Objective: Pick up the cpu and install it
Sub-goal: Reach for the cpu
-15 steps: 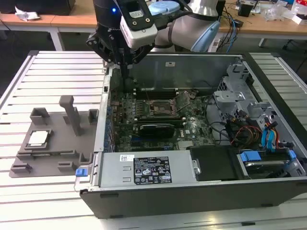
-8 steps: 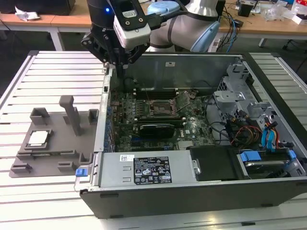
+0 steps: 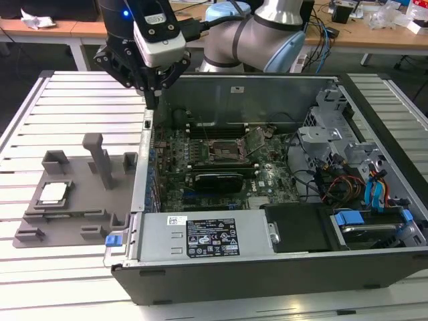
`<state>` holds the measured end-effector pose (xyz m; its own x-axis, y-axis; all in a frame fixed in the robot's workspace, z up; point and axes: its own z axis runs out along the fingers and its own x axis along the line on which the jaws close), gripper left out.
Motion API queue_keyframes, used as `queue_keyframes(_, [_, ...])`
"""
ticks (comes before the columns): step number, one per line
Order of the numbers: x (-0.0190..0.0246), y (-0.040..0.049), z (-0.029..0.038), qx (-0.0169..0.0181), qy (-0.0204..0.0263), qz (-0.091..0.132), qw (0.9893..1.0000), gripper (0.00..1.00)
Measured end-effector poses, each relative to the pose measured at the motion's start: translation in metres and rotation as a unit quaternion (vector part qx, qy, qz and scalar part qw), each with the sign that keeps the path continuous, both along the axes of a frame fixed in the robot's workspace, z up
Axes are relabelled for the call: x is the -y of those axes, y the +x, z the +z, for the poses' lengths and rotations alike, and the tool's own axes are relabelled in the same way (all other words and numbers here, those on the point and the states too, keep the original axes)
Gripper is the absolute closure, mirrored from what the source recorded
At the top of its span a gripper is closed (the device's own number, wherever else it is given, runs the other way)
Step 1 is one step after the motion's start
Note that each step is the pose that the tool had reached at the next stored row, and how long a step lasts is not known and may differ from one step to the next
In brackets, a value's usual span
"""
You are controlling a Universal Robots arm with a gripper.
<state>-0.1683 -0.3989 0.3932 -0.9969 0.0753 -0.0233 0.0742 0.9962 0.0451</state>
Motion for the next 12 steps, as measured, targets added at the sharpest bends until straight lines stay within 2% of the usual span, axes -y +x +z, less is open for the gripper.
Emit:
queue_keyframes(4, [0.0, -0.0097, 0.0, 0.0, 0.0, 0.0, 1.0, 0.89])
queue_keyframes(9, [0.0, -0.0162, 0.0, 0.0, 0.0, 0.0, 1.0, 0.89])
queue_keyframes(12, [0.0, -0.023, 0.0, 0.0, 0.0, 0.0, 1.0, 0.89])
